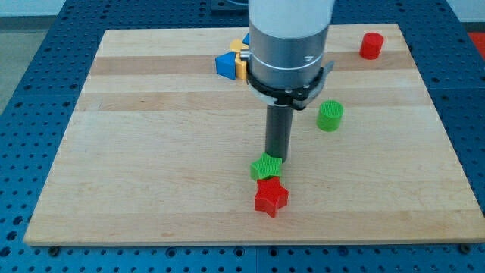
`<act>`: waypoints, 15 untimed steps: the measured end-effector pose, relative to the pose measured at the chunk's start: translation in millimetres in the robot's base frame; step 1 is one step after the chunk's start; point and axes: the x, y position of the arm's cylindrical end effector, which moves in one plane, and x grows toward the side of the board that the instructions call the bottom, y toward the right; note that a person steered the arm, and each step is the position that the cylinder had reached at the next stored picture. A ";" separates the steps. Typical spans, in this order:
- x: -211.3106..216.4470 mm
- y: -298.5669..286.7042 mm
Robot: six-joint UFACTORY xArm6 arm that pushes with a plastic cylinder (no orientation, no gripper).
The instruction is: Move the red star closer to the green circle
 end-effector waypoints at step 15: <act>36.0 10.7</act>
